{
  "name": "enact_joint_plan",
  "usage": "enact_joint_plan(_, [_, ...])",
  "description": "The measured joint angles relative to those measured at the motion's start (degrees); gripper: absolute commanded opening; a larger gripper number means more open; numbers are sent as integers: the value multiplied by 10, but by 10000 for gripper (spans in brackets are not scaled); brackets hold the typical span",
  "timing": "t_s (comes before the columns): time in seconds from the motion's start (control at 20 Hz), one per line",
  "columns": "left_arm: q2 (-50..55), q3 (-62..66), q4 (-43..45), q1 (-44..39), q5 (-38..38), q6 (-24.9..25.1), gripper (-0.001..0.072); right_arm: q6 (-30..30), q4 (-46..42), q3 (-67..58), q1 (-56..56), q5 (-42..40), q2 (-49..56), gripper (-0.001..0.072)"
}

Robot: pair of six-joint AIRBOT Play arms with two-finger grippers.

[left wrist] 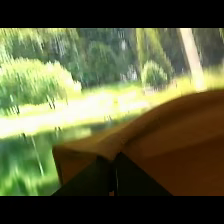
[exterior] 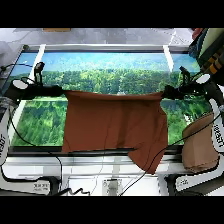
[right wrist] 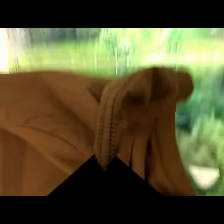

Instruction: Fold the clothes and pants, and hang the long-sleeved shirts on hangers.

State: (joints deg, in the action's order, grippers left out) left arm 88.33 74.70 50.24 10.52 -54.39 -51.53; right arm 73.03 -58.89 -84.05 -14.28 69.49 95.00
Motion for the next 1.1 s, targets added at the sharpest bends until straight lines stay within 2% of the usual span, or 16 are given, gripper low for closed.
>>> enact_joint_plan(0.2, [11,0,82,2,-100,-54,9,8,-26,0,0,65,0,16])
enact_joint_plan(0.6, [61,0,113,-4,-145,-77,24,31,-47,0,0,86,1,28])
enact_joint_plan(0.65, [63,0,111,-4,-146,-77,169,33,-48,0,0,86,1,195])
enact_joint_plan(0.7, [64,0,110,-5,-147,-77,512,33,-49,0,0,86,1,504])
enact_joint_plan(0.75, [66,0,110,-5,-147,-77,687,33,-50,0,0,86,1,634])
enact_joint_plan(0.95, [68,0,103,-5,-150,-82,659,35,-50,0,0,87,1,619])
enact_joint_plan(1.05, [65,0,100,-5,-151,-84,572,36,-50,0,0,89,0,618])
enact_joint_plan(1.1, [61,0,99,-4,-151,-84,564,39,-52,0,0,89,-1,618])
